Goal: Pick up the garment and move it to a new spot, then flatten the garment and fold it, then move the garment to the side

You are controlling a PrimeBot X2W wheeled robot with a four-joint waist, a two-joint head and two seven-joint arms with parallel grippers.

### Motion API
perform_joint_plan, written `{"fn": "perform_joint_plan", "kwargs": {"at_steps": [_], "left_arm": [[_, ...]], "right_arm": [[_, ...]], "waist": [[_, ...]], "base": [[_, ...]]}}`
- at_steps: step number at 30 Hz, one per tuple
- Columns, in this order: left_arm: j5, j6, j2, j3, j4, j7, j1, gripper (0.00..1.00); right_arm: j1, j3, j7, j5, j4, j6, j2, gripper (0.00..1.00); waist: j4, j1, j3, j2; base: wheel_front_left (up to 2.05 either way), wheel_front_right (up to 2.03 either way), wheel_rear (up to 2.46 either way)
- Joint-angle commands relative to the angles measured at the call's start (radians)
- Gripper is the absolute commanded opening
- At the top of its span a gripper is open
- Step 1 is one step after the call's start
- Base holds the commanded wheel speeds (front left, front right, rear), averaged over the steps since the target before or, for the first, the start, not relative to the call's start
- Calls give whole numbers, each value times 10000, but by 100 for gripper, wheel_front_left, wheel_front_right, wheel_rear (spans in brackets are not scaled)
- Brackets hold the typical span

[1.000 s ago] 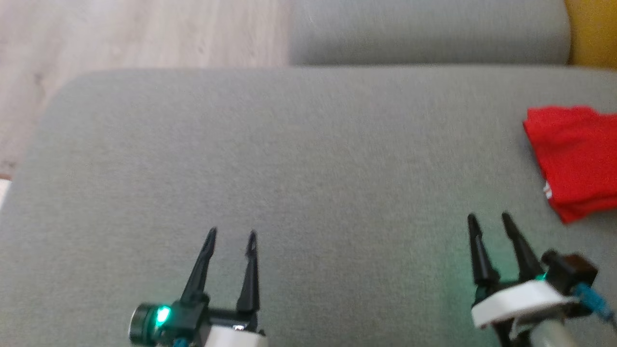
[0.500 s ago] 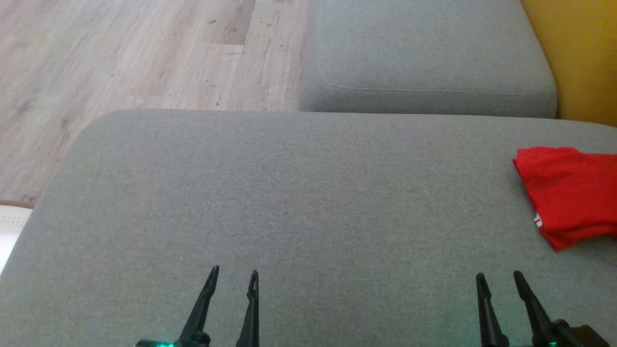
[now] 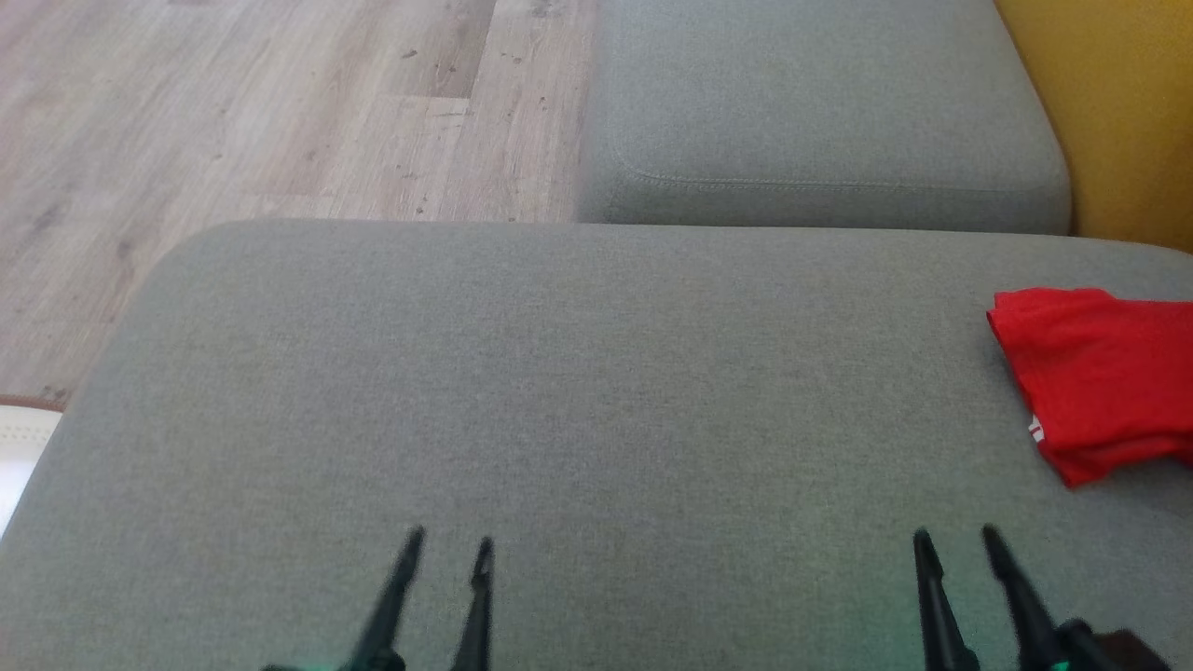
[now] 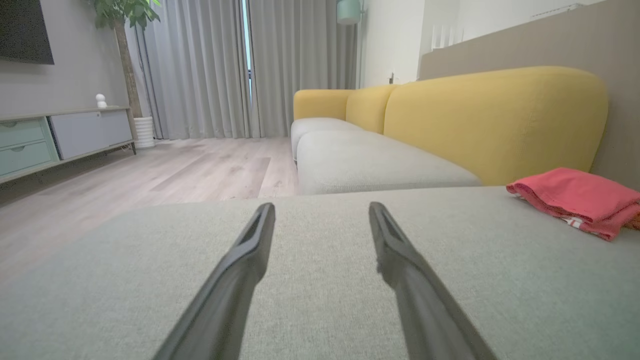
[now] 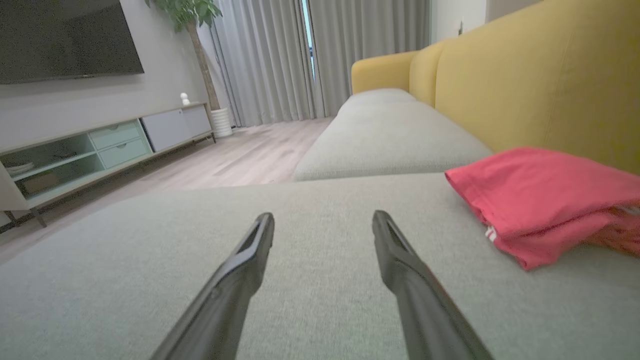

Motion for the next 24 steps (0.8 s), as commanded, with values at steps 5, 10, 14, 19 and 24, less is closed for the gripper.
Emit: {"fn": "perform_joint_plan", "kwargs": {"at_steps": [5,10,14,19,24], "left_arm": [[-354,-14,-2,38,311,35,46,0],[-907,-59,37,153,343,130,-63,0],[-1437,-129,67,255,416,221,-182,0],[-2095,-219,97,382,510,334,-330,0],[-2749,-305,124,513,594,449,-472,0]], "right_arm": [[-12,32,55,315,350,0,-9,0],[-154,12,150,824,401,-1,-49,0],[-301,-3,239,1316,462,-1,-82,0],[-477,-24,352,1926,528,-1,-117,0],[-646,-50,467,2530,586,-2,-147,0]], "waist": [[-32,0,27,-1],[-77,0,62,-1],[-122,0,95,-1],[-177,0,138,-1],[-233,0,180,-1]], "base": [[0,0,0],[0,0,0],[0,0,0],[0,0,0],[0,0,0]]}}
